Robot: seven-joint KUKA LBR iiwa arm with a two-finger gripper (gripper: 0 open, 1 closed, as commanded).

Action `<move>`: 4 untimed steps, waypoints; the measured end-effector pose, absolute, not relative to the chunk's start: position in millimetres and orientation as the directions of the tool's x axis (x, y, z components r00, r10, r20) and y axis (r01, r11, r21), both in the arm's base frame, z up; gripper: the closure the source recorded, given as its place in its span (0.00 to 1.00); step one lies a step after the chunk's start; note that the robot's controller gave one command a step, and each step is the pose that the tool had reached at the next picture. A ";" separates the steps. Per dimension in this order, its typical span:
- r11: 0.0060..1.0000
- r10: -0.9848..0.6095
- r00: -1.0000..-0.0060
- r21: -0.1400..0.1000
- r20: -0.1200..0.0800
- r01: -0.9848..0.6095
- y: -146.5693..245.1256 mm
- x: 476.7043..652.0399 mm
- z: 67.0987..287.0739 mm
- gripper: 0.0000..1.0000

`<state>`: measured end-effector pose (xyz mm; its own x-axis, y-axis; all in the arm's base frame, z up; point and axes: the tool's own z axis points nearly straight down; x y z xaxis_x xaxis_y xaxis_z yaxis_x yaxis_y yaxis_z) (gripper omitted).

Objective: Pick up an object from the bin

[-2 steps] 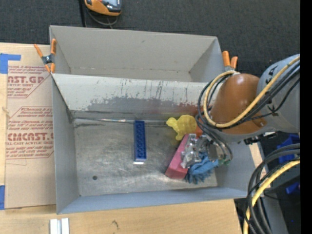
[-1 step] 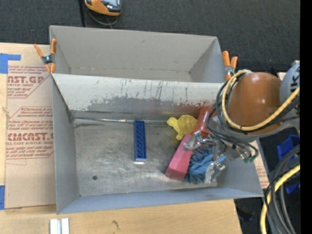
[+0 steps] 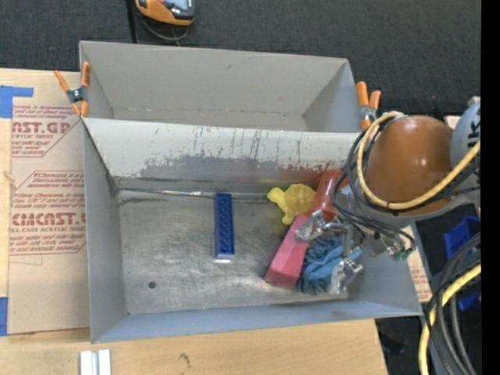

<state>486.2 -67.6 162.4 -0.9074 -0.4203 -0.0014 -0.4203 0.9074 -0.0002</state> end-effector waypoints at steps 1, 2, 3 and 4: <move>0.701 -0.713 -0.699 -0.028 -0.045 -0.713 -67.1 517.1 104.1 1.00; 0.700 -0.714 -0.699 -0.028 -0.045 -0.713 -67.1 517.2 104.1 1.00; 0.702 -0.712 -0.701 -0.032 -0.050 -0.711 -67.1 514.8 106.0 1.00; 0.702 -0.712 -0.700 -0.032 -0.050 -0.711 -67.1 514.9 106.0 1.00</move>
Offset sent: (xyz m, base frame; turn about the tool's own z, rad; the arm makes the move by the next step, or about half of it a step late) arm 0.0000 0.0000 0.0000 0.0000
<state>514.9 -67.1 106.0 -0.7004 -0.7120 -0.0495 -0.7114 0.7020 -0.0323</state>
